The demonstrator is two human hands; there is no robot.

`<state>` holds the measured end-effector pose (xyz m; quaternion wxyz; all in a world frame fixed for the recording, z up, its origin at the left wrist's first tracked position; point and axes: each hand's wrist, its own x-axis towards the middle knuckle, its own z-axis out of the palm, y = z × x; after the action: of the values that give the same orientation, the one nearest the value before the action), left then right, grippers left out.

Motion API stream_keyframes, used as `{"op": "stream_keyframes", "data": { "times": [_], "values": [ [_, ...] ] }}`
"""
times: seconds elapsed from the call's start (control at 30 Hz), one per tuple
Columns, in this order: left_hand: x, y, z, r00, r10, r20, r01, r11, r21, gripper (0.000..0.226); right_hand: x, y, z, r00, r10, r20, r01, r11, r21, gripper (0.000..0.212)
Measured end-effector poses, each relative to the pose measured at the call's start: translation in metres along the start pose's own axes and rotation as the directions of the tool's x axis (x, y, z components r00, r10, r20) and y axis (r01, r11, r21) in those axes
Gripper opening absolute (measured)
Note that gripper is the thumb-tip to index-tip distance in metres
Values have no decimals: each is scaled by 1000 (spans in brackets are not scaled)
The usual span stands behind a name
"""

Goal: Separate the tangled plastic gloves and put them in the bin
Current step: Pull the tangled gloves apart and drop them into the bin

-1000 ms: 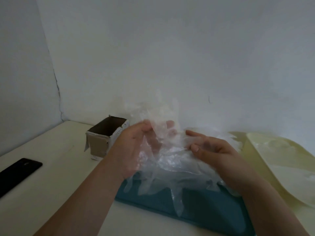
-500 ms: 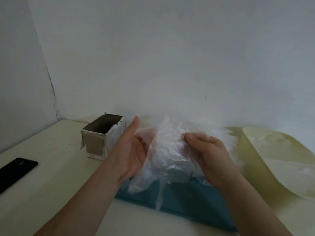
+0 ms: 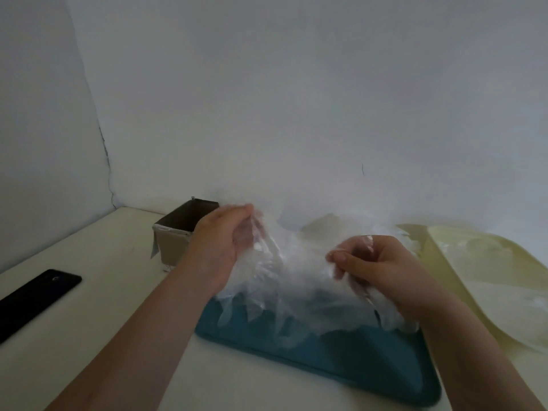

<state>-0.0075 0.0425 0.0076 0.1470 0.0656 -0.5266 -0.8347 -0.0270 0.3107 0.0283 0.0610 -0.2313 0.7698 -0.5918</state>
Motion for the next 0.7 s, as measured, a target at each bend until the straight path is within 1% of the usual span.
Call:
{"op": "stream_keyframes", "data": {
  "times": [0.03, 0.1, 0.17, 0.23, 0.27, 0.33, 0.4, 0.47, 0.53, 0.6, 0.63, 0.7],
  "values": [
    [-6, 8, 2, 999, 40, -4, -40, 998, 54, 16, -3, -5, -2, 998, -25, 63, 25, 1000, 0, 15],
    [-16, 21, 9, 994, 104, 41, -109, 980, 168, 21, -7, -15, -5, 985, -116, 128, 115, 993, 20, 14],
    [-26, 32, 14, 984, 111, 140, -150, 939, 311, 25, -15, -25, -2, 952, -243, 186, 246, 969, 12, 13],
    [-37, 45, 21, 967, 87, 239, -186, 881, 434, 18, -23, -37, 3, 916, -322, 237, 339, 940, -31, 15],
    [-40, 51, 23, 955, 59, 289, -196, 858, 474, 16, -25, -41, 5, 914, -321, 247, 346, 936, -66, 14],
    [-51, 65, 28, 924, -13, 382, -209, 821, 531, 12, -30, -52, 9, 923, -312, 227, 357, 912, -201, 12],
    [-58, 74, 32, 891, -76, 447, -225, 782, 581, 13, -35, -62, 8, 930, -295, 218, 351, 889, -295, 10],
    [-64, 79, 38, 859, -120, 498, -247, 755, 608, 14, -39, -69, 9, 937, -272, 220, 328, 903, -279, 10],
    [-71, 81, 48, 836, -133, 532, -277, 735, 619, 14, -42, -71, 9, 947, -242, 213, 285, 937, -200, 12],
    [-73, 79, 54, 836, -122, 535, -294, 724, 624, 15, -45, -70, 9, 966, -192, 176, 209, 974, -89, 13],
    [-74, 78, 56, 842, -115, 526, -293, 721, 627, 17, -48, -69, 7, 974, -175, 145, 186, 981, -64, 11],
    [-70, 72, 50, 864, -131, 486, -232, 753, 616, 33, -53, -66, 5, 982, -171, 74, 176, 983, -61, 8]
  ]
}}
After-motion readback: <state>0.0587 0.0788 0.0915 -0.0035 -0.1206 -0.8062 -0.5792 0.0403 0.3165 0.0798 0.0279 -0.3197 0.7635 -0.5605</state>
